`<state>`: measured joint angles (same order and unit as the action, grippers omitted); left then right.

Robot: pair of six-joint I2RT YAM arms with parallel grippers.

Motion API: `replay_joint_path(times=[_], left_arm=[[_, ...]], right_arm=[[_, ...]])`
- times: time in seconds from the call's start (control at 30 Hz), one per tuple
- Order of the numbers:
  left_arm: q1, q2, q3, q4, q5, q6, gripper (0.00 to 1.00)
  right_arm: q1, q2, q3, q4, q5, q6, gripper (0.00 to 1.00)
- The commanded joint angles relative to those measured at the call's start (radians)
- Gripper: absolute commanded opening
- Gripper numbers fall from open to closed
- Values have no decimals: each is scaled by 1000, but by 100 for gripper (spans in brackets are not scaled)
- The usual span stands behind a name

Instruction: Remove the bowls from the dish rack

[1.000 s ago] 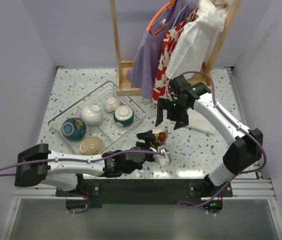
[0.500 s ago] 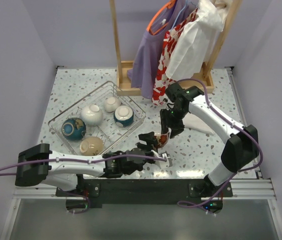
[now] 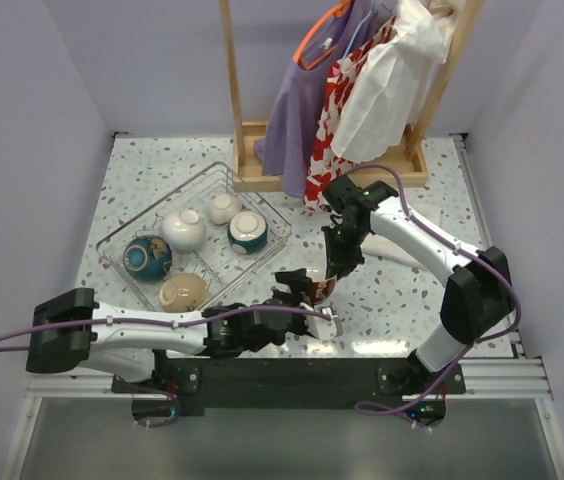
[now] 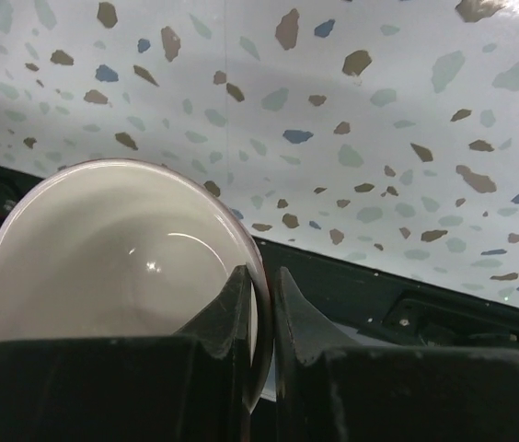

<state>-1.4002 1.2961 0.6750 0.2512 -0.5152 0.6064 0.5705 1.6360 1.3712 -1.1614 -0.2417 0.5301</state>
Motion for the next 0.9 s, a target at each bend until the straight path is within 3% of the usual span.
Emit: replay_joint_path(times=[0.0, 0.03, 0.2, 0.33, 0.47, 0.57, 0.7, 0.87], left_arm=[[17, -113, 49, -16, -59, -233, 95], [17, -119, 58, -48, -51, -259, 100], [17, -172, 130, -301, -29, -470, 100], [20, -262, 126, -400, -35, -600, 100], [46, -360, 141, -528, -42, -787, 100], [104, -423, 143, -605, -14, -902, 100], [260, -507, 123, -684, 43, -1008, 100], [339, -555, 124, -790, 53, -1089, 100]], right_arm=[[0, -100, -30, 74, 102, -6, 0], [-1, -117, -40, 86, 145, -4, 0], [-3, -166, -89, 193, 294, 28, 0], [-6, -215, -165, 297, 403, 30, 0], [-9, -264, -270, 496, 465, 39, 0], [-14, -289, -340, 636, 466, 34, 0], [-15, -294, -440, 817, 450, 37, 0], [-17, -274, -511, 1008, 432, 33, 0]])
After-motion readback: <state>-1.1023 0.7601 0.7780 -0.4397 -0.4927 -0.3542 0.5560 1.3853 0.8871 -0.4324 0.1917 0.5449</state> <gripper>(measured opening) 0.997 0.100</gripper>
